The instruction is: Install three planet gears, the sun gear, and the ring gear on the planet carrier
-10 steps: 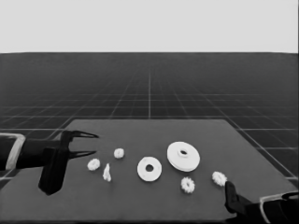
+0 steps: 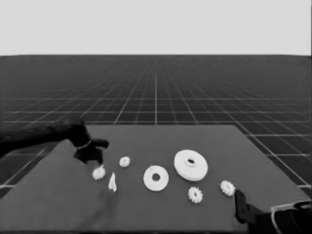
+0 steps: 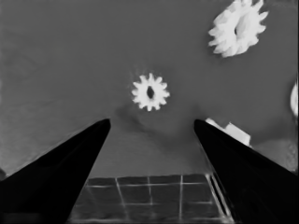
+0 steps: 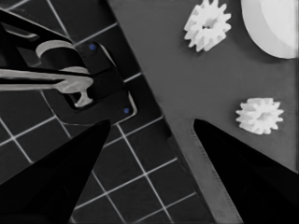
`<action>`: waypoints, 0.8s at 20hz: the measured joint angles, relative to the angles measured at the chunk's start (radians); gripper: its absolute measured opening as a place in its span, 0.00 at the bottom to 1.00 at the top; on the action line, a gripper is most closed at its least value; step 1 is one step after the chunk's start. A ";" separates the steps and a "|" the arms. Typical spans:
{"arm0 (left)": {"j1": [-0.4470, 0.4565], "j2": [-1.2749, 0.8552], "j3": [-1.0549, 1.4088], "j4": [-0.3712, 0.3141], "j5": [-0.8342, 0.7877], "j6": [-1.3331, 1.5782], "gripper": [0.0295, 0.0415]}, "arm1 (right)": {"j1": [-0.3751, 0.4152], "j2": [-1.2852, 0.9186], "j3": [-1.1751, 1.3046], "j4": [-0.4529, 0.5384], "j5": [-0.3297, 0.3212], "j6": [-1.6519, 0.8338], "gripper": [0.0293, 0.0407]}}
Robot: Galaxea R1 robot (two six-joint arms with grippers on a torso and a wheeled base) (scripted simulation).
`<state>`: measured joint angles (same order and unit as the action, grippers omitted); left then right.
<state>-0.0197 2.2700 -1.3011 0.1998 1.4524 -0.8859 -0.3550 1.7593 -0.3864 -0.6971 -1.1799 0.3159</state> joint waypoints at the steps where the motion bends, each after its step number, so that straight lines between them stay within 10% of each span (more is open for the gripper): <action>1: 0.003 0.020 -0.055 -0.030 0.002 0.001 0.75 | 0.000 0.000 0.000 0.000 0.000 0.000 0.81; 14: 0.201 0.121 -0.287 0.062 -0.134 0.058 0.75 | 0.000 0.000 0.000 -0.001 0.000 0.000 0.81; 16: 0.201 0.121 -0.288 0.062 -0.134 0.058 0.15 | 0.000 0.000 0.000 -0.001 0.000 0.000 0.81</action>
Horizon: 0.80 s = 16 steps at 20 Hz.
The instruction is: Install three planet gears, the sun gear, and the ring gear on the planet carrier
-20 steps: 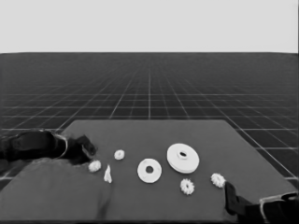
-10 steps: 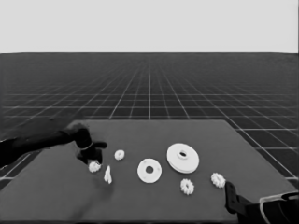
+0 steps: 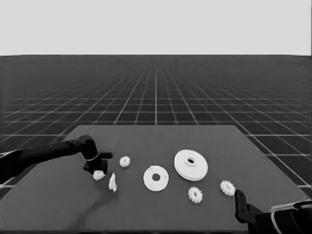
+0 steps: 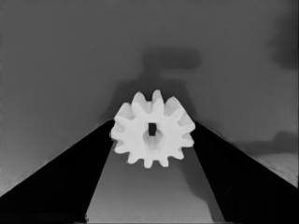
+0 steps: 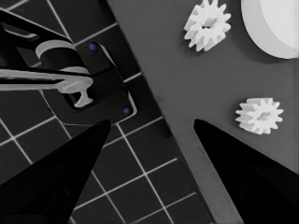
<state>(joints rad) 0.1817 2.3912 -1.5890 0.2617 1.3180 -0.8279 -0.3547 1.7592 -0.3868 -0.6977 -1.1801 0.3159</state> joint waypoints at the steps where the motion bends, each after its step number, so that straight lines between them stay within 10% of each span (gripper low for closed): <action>1: 0.000 0.000 0.000 0.000 0.000 0.000 0.14 | 0.000 0.000 0.000 0.000 0.000 0.000 0.81; 16: -0.192 -0.067 0.139 -0.134 0.140 -0.046 0.14 | 0.000 0.000 0.000 0.000 0.000 0.000 0.81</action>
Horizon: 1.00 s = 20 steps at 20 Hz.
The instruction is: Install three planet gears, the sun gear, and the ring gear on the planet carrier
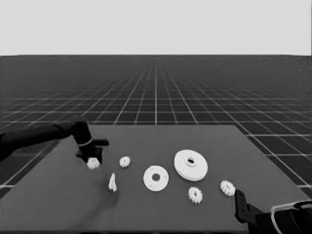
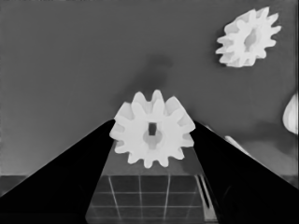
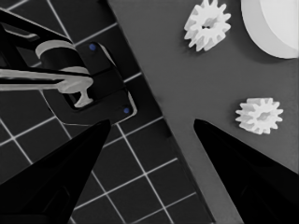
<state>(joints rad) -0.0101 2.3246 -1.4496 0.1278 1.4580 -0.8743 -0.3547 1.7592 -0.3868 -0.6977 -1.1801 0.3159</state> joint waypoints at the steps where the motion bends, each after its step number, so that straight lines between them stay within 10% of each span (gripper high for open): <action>1: -0.001 0.000 0.000 -0.001 0.001 0.000 0.14 | 0.000 0.000 0.000 0.000 0.000 0.000 0.81; 7: -0.011 0.657 -0.290 0.020 0.060 -0.365 0.14 | 0.000 0.000 0.000 0.000 0.000 0.000 0.81; 20: 0.131 0.771 -0.522 0.141 -0.016 -0.262 0.14 | 0.000 0.000 0.000 0.000 0.000 0.000 0.81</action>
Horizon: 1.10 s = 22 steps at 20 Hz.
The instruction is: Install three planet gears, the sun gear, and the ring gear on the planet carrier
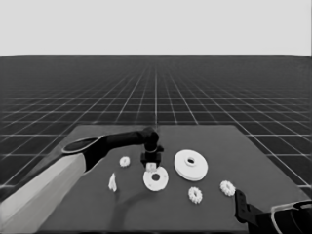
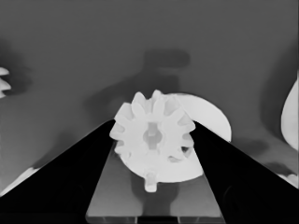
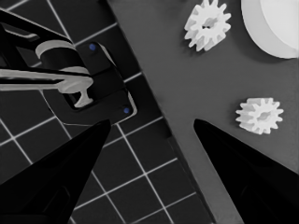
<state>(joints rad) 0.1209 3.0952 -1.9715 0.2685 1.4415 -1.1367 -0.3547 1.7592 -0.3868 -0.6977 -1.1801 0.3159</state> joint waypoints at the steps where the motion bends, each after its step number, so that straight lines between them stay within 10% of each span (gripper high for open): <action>1: 0.001 0.000 -0.001 0.001 -0.001 0.001 0.14 | 0.000 0.000 0.000 0.000 0.000 0.000 0.81; 2: 0.001 0.001 -0.002 0.001 -0.001 0.001 0.14 | 0.000 0.000 0.000 0.000 0.000 0.000 0.81; 4: 0.002 0.001 -0.002 0.001 -0.001 0.001 0.64 | 0.000 0.000 0.000 0.000 0.000 0.000 0.81; 5: 0.002 0.001 -0.002 0.001 -0.001 0.001 0.71 | 0.000 0.000 0.000 0.000 0.000 0.000 0.81; 22: -0.141 -0.038 0.117 -0.124 0.071 -0.065 0.75 | 0.000 0.000 0.000 0.000 0.000 0.000 0.81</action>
<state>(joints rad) -0.0204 3.0574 -1.8541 0.1449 1.5122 -1.2016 -0.3547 1.7592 -0.3868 -0.6977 -1.1801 0.3159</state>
